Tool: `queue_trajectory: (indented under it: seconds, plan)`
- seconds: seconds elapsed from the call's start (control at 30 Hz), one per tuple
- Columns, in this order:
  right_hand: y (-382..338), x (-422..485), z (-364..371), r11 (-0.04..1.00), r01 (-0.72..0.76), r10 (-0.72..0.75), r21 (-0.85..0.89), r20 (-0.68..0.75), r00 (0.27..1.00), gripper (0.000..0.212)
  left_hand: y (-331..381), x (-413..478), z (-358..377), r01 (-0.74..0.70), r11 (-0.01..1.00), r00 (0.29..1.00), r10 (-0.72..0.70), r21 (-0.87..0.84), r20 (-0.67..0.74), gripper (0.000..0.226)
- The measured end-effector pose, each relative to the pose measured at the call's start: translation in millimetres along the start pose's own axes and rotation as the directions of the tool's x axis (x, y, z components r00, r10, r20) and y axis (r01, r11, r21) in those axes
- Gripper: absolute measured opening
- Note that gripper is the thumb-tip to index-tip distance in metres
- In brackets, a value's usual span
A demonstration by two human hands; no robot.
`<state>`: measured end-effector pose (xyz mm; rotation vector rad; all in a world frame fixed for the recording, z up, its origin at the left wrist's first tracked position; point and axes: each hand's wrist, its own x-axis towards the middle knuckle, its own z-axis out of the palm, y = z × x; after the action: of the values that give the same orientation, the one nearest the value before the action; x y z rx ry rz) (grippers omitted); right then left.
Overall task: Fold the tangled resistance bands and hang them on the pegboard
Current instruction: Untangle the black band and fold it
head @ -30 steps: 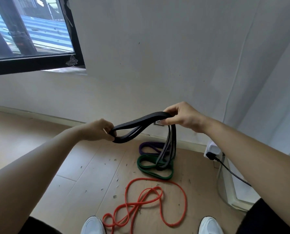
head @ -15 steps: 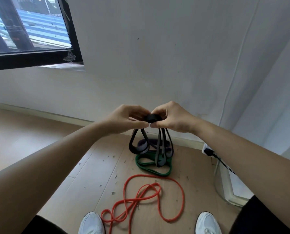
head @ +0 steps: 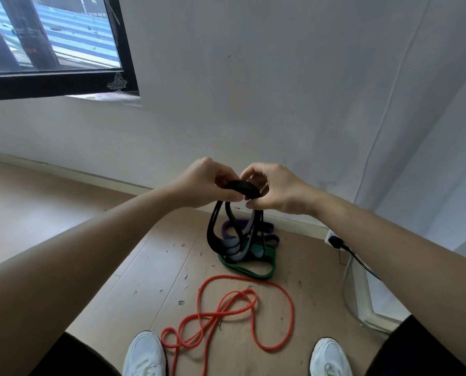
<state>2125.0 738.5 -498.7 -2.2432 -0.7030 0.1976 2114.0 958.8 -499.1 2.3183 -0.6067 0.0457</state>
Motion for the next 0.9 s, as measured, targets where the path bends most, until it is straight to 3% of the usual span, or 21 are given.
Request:
queue_trajectory:
  seconds: [0.1,0.2,0.47,0.73,0.9]
  plan:
    - [11,1,12,0.999,-0.031,0.031,-0.031,0.006,1.000,0.026,-9,-3,-12,0.057,0.990,0.998,-0.061,-0.131,-0.023,0.019]
    - [17,3,22,0.997,-0.053,0.055,0.056,-0.036,0.998,0.018,-20,-8,-19,0.106,0.970,0.993,-0.114,-0.220,-0.021,0.017]
    - [5,17,25,0.905,-0.043,0.107,0.424,-0.128,0.986,0.025,-45,-16,-15,0.193,0.928,0.966,-0.237,-0.320,-0.105,0.019]
    - [11,31,39,0.869,-0.003,0.123,0.495,-0.210,0.970,0.023,-54,-17,14,0.286,0.800,0.931,-0.363,-0.527,-0.046,0.028]
    - [17,47,46,0.826,-0.021,0.160,0.563,-0.199,0.967,0.024,-69,-16,30,0.267,0.718,0.928,-0.371,-0.643,-0.029,0.028]
